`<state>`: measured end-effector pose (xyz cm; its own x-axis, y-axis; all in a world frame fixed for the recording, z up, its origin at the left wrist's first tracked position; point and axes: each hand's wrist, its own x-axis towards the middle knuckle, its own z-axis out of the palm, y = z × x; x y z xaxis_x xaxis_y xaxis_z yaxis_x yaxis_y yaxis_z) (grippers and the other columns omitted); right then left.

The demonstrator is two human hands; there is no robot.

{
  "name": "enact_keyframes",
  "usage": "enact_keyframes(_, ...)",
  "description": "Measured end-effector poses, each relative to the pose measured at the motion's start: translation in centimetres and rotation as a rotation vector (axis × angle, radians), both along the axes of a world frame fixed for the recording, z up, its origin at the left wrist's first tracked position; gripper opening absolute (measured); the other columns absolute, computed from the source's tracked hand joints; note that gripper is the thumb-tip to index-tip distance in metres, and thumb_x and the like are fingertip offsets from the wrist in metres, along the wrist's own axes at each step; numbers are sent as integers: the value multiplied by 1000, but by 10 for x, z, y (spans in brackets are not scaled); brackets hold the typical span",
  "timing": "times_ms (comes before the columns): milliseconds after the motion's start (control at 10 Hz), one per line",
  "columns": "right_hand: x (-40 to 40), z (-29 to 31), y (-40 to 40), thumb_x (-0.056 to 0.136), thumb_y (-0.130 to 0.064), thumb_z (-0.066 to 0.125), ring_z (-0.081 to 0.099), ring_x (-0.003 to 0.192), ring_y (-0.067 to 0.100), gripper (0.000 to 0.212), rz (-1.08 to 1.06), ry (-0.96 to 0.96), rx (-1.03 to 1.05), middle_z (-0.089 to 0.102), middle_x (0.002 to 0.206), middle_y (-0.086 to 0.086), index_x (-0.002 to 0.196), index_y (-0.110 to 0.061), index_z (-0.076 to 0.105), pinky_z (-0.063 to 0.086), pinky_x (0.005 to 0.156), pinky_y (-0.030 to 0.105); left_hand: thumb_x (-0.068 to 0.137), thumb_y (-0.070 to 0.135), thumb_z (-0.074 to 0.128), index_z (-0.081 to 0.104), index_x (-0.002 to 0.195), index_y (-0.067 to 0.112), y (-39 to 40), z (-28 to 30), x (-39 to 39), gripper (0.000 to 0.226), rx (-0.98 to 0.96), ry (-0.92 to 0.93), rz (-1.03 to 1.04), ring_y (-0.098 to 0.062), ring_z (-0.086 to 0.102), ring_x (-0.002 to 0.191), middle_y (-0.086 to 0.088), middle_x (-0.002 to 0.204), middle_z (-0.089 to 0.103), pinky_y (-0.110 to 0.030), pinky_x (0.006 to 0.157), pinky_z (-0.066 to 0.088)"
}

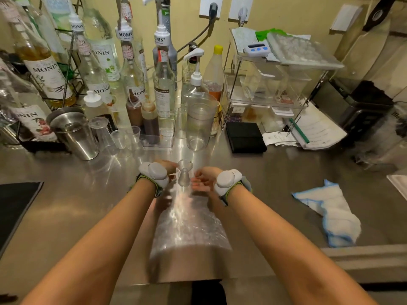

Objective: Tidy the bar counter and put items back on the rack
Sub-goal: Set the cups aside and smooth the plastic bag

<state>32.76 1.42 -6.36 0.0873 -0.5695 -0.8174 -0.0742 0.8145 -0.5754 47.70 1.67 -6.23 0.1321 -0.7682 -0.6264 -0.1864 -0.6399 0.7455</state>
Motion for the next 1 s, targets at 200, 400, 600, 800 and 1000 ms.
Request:
enact_keyframes(200, 12, -1, 9, 94, -4, 46, 60, 50, 16, 21, 43, -32, -44, 56, 72, 11, 74, -1, 52, 51, 35, 22, 95, 11, 50, 49, 66, 10, 13, 4, -2, 29, 78, 41, -37, -13, 48, 55, -4, 65, 51, -18, 42, 42)
enact_keyframes(400, 19, 11, 8, 87, 5, 53, 65, 52, 16, 9, 100, -25, -109, 63, 71, 12, 82, 1, 59, 55, 52, 21, 94, 3, 47, 51, 71, 14, 17, 2, -4, 26, -22, 83, -21, -14, 51, 60, -4, 70, 53, -9, 32, 44)
enact_keyframes(600, 19, 9, 5, 83, -5, 64, 63, 68, 15, 3, 41, -53, -205, 65, 84, 11, 83, -8, 64, 57, 72, 29, 82, -2, 65, 64, 99, 9, 19, 2, -4, 20, -166, 84, 31, -13, 57, 49, -8, 68, 59, -10, 37, 43)
enact_keyframes(800, 25, 31, -13, 84, -5, 65, 58, 63, 13, 8, 12, -100, -337, 62, 77, 8, 87, -11, 62, 55, 54, 16, 82, 1, 66, 62, 101, 10, -4, 17, -1, 21, -279, 84, 67, -16, 52, 61, -8, 72, 59, -23, 59, 46)
enact_keyframes(1000, 37, 61, -48, 86, -2, 62, 59, 68, 16, 18, -15, -213, -430, 61, 82, 10, 104, -3, 61, 55, 55, 14, 85, 7, 65, 61, 119, -1, -36, 42, 8, 35, -394, 130, 165, -15, 58, 65, -12, 80, 64, -15, 55, 51)
